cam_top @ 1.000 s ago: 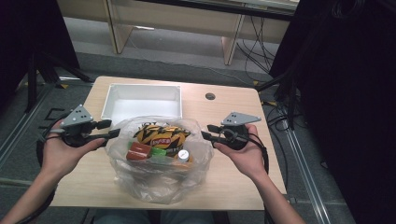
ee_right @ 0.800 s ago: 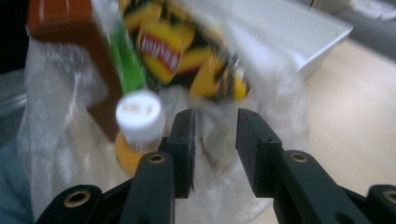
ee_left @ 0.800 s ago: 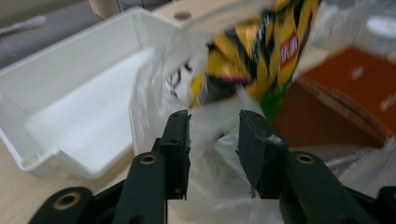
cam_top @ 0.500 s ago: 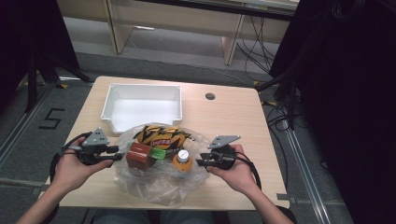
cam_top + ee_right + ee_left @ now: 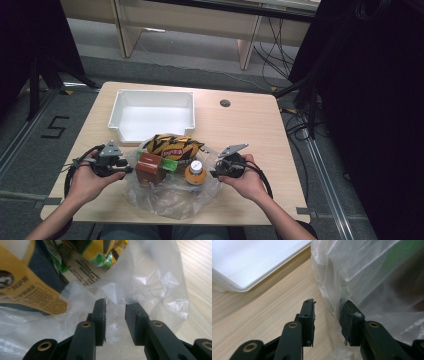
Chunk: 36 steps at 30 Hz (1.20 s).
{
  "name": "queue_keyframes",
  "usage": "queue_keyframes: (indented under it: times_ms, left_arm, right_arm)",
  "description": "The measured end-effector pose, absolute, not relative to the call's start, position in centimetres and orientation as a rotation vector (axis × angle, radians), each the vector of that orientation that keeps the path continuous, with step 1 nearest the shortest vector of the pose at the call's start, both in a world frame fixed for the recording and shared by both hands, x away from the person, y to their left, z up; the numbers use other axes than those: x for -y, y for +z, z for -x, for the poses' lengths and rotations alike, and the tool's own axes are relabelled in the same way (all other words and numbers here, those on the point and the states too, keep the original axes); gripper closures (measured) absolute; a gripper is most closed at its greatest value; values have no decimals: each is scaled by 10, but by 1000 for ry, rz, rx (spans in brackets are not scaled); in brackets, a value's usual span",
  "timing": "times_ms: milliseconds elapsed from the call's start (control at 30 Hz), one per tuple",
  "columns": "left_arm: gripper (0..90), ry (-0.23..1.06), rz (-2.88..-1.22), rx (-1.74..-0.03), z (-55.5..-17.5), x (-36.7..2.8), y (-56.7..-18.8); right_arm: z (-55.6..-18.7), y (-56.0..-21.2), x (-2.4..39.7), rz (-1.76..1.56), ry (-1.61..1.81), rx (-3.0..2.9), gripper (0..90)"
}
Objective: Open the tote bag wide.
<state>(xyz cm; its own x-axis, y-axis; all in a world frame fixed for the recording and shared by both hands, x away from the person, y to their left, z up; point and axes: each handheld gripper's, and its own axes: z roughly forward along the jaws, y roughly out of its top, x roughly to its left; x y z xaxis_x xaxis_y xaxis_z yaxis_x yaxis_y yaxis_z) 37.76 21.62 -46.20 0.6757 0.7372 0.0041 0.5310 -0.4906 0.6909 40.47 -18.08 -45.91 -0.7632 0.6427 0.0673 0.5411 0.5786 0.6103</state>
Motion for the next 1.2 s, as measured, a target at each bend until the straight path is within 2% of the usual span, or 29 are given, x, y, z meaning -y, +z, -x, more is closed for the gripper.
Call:
queue_keyframes:
  times_ms: [167,400,467,667,967,1200]
  left_arm:
    - [640,399,-2197,-992,-375,-222,-461]
    - [565,441,-2093,-1018,-362,-235,-446]
    - [489,473,-2038,-1024,-355,-239,-438]
    - [416,504,-1954,-1035,-345,-244,-428]
    - [364,532,-1881,-1042,-334,-252,-417]
    - [362,538,-1804,-1077,-326,-260,-427]
  right_arm:
    - [-404,-460,184,-1039,920,-2655,694]
    - [-395,-440,193,-1030,1036,-2575,657]
    - [-393,-429,199,-983,1108,-2556,635]
    - [-386,-408,202,-976,1185,-2479,598]
    - [-388,-384,195,-914,1341,-2381,541]
    - [-393,-367,185,-825,1387,-2345,532]
